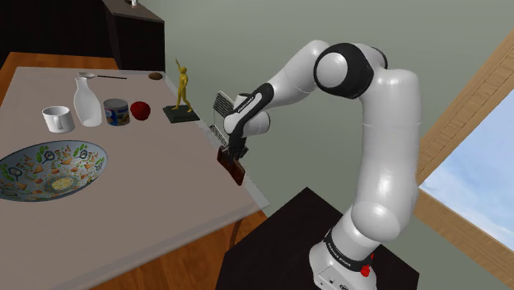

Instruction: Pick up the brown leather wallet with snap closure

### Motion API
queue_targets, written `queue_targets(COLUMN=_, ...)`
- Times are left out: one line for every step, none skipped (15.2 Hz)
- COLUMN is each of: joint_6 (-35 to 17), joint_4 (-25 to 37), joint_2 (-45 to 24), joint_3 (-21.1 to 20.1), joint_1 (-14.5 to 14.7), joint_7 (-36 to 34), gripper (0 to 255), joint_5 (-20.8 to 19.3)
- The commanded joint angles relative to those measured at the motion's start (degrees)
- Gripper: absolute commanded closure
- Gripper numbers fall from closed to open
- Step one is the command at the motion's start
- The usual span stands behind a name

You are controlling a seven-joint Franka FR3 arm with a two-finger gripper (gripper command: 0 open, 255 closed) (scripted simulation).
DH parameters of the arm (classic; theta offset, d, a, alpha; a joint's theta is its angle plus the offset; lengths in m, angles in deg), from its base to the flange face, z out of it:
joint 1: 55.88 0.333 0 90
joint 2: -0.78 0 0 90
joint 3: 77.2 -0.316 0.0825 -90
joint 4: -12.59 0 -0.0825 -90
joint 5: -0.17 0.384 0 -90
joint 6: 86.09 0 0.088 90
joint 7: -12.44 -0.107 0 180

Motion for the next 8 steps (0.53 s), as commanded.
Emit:
queue_targets(joint_6=1.1, joint_4=-0.3, joint_2=1.3, joint_3=0.1, joint_1=0.2, joint_7=-0.3, gripper=255, joint_5=-0.2)
queue_targets(joint_6=1.6, joint_4=-0.4, joint_2=2.0, joint_3=0.2, joint_1=0.3, joint_7=-0.4, gripper=255, joint_5=-0.3)
queue_targets(joint_6=2.2, joint_4=-0.4, joint_2=2.7, joint_3=0.3, joint_1=0.3, joint_7=-0.5, gripper=255, joint_5=-0.4)
queue_targets(joint_6=2.8, joint_4=-0.5, joint_2=3.3, joint_3=0.4, joint_1=0.4, joint_7=-0.6, gripper=255, joint_5=-0.5)
queue_targets(joint_6=3.4, joint_4=-0.6, joint_2=4.0, joint_3=0.5, joint_1=0.4, joint_7=-0.7, gripper=255, joint_5=-0.7)
queue_targets(joint_6=4.0, joint_4=-0.6, joint_2=4.7, joint_3=0.5, joint_1=0.5, joint_7=-0.8, gripper=255, joint_5=-0.8)
queue_targets(joint_6=4.1, joint_4=-0.7, joint_2=4.8, joint_3=0.5, joint_1=0.5, joint_7=-0.8, gripper=255, joint_5=-0.8)
queue_targets(joint_6=4.1, joint_4=-0.6, joint_2=4.8, joint_3=0.5, joint_1=0.5, joint_7=-0.8, gripper=255, joint_5=-0.8)
